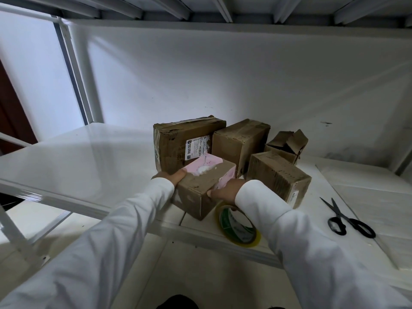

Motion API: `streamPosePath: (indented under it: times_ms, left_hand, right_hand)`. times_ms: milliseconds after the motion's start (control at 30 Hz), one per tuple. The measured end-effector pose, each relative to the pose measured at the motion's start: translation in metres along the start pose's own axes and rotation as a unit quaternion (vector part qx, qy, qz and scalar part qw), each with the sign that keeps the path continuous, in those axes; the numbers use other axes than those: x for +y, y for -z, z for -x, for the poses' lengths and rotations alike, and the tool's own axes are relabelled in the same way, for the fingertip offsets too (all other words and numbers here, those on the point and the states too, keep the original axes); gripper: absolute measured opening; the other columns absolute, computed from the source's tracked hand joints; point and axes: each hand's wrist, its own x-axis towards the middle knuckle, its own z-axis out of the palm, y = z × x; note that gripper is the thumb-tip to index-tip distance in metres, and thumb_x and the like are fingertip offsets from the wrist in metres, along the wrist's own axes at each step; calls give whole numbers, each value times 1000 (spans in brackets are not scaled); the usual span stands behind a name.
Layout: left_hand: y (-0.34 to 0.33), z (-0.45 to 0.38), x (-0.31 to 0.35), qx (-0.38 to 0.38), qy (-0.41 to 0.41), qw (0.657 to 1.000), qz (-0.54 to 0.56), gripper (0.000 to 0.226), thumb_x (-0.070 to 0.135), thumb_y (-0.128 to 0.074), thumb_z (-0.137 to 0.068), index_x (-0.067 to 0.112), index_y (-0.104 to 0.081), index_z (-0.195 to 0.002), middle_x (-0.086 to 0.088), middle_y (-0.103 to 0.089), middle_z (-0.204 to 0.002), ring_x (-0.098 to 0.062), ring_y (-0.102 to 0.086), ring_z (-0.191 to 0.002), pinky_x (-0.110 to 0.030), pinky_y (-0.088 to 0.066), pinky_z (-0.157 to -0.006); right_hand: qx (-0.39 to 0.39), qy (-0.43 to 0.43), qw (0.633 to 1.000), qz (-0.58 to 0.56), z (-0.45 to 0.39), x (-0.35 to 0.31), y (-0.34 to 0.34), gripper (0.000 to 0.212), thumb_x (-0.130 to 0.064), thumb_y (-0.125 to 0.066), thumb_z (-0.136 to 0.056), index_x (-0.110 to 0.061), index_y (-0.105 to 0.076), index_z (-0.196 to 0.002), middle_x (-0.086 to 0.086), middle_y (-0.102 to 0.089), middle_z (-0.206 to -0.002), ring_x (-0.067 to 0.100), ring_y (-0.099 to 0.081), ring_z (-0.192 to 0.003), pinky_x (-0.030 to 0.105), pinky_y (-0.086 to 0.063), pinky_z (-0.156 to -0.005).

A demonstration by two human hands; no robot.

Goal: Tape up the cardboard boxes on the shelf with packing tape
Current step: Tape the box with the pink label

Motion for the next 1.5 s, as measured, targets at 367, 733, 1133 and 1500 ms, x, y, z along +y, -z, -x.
streamPosePath:
  times_ms: [367,733,1133,1500]
  left_hand:
    - [-30,1,8,-59,119,972,193,43,49,-45,-96,7,-51,-92,-11,-55,-72,-22,-50,-60,-26,-41,-55]
    - [-24,-4,-6,65,65,994,59,42,28,-33,-102,-3,-59,-113,-26,-66,-96,-36,-65,-85,-36,-50,-74]
    - [-37,25,-7,-7,-290,950,112,136,61,-73,-40,21,-3,-150,1,-28,-149,-16,-32,-135,-35,-33,-111]
    - [-48,15,-10,44,-208,969,128,135,63,-67,-35,28,-2,-148,-3,-28,-150,-30,-35,-134,-45,-34,-111]
  right_hand:
    - [138,4,981,-140,11,-1,43,41,-47,-62,-84,-15,-66,-110,7,-67,-108,23,-63,-95,32,-48,-90]
    - [38,117,904,-410,-13,-5,44,40,-38,-74,-76,-19,-62,-110,8,-71,-100,20,-69,-85,34,-57,-80]
    - [105,117,889,-431,-38,-21,33,48,-57,-65,-77,-9,-70,-87,8,-69,-70,19,-63,-62,37,-55,-82]
    - [112,103,931,-331,-29,-23,38,38,-57,-65,-77,-26,-59,-98,0,-67,-101,21,-64,-96,41,-50,-95]
